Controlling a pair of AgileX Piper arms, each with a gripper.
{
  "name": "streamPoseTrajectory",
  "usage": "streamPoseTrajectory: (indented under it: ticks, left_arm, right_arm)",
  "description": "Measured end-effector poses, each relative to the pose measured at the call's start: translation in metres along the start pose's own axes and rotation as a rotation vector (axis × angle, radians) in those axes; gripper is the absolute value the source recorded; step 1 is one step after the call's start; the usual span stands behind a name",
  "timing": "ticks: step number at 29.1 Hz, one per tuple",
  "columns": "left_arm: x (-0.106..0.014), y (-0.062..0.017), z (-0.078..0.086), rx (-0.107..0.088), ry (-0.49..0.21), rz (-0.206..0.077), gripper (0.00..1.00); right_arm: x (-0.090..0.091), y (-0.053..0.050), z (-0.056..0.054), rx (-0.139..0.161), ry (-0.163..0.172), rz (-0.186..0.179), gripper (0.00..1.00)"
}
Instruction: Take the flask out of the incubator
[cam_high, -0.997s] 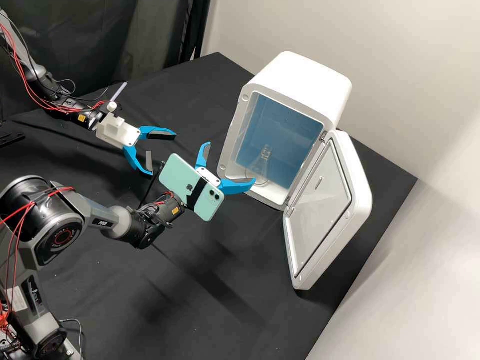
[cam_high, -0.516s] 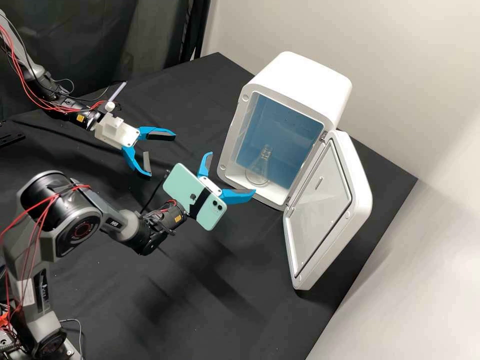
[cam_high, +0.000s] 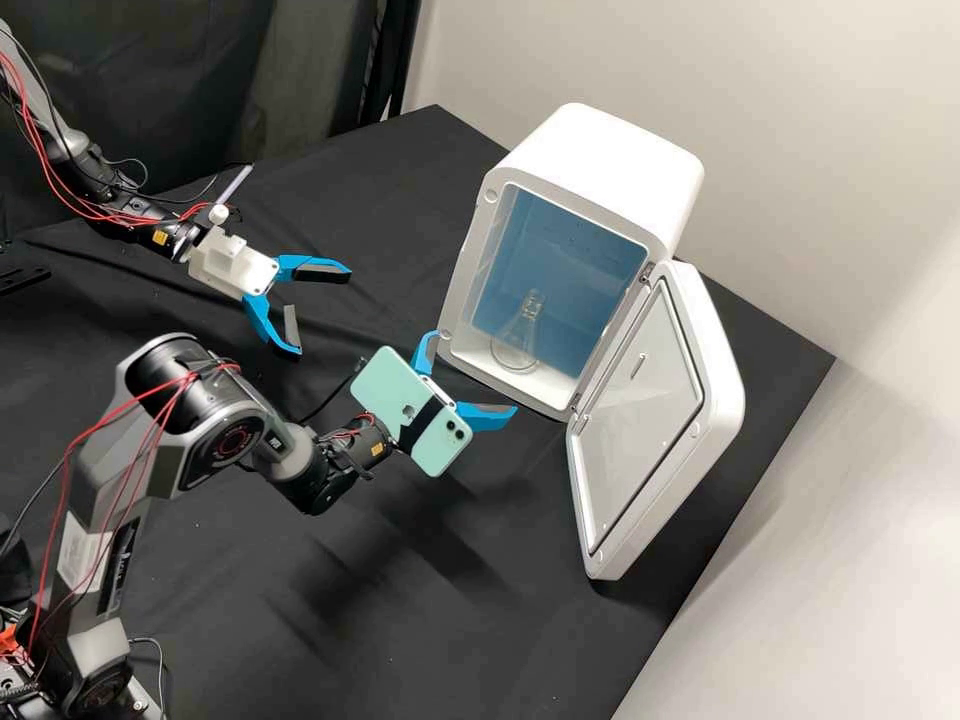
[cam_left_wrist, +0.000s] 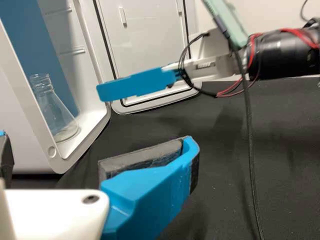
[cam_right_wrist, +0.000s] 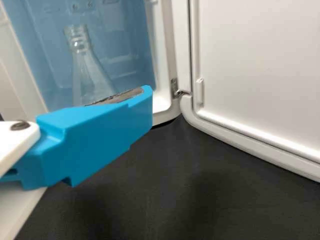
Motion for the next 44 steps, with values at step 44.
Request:
streamPoseTrajectory:
  ticks: [44]
  left_arm:
    - [-0.002,0.0056,0.002,0.005,-0.003,0.012,1.0]
  right_arm:
    - [0.091,-0.007,0.03,0.027,0.01,-0.016,1.0]
